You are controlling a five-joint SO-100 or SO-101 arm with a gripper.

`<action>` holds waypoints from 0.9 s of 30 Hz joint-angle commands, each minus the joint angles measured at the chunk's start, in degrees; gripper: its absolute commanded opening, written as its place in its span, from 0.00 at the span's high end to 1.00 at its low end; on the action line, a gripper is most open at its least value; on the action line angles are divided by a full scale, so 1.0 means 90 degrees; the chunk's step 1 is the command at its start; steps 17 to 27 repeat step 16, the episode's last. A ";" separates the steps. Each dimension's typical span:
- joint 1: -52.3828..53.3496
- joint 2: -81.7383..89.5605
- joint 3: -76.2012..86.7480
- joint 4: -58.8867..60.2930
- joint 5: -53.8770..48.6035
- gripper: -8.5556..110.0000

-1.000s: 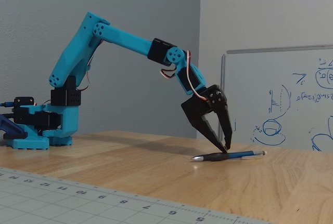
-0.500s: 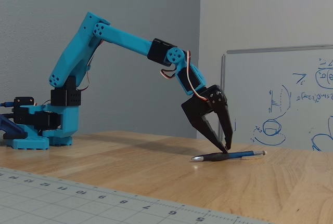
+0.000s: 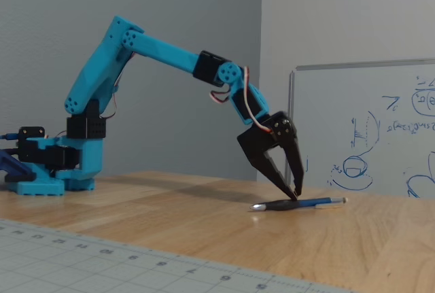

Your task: Touch the pen.

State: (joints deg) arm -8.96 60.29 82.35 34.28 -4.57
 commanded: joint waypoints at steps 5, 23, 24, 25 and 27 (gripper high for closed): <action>-0.0068 0.0303 -0.0410 -0.0107 -0.0029 0.92; -0.0059 0.0293 -0.0400 -0.0107 -0.0029 0.92; -0.0059 0.0293 -0.0400 -0.0107 -0.0029 0.92; -0.0059 0.0293 -0.0400 -0.0107 -0.0029 0.92; -0.0059 0.0293 -0.0400 -0.0107 -0.0029 0.92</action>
